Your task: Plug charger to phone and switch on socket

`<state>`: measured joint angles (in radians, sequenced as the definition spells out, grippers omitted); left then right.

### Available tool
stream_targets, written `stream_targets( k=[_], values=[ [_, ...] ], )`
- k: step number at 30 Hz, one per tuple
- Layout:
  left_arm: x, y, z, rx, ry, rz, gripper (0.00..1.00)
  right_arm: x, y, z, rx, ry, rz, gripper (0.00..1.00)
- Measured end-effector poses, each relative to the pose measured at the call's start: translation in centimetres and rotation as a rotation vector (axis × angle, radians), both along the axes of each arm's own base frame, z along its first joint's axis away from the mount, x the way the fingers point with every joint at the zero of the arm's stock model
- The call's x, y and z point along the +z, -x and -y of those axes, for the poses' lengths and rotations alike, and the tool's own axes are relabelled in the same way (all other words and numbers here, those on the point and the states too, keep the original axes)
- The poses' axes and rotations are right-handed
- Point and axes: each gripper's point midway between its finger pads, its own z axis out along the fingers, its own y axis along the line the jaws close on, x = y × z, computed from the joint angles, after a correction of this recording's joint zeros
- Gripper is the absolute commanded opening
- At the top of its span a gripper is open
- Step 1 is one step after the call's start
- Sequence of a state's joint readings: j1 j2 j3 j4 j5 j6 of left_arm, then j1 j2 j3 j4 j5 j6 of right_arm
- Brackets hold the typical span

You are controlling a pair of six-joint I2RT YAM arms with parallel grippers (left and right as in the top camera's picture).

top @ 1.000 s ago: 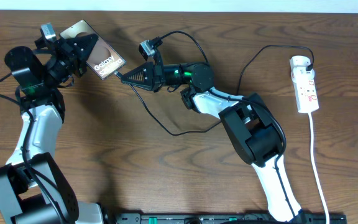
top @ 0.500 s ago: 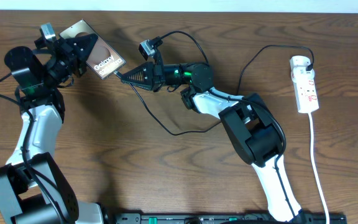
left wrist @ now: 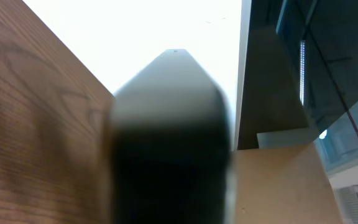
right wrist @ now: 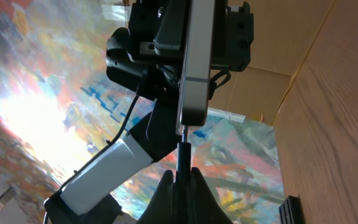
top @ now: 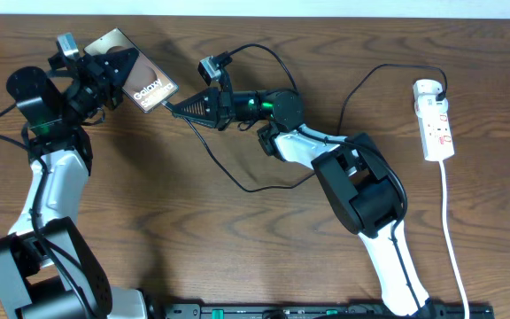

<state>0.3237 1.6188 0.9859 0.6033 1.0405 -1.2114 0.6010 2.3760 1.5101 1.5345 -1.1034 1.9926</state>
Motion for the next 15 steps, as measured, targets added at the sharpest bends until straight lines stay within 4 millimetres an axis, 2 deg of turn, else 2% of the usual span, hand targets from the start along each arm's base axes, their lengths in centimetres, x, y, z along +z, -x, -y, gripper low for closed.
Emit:
stream_targets(
  k=[15],
  values=[
    [-0.01, -0.12, -0.46, 0.018, -0.008, 0.005, 0.07, -0.13, 0.08, -0.72, -0.008, 0.002, -0.022, 0.01]
  ],
)
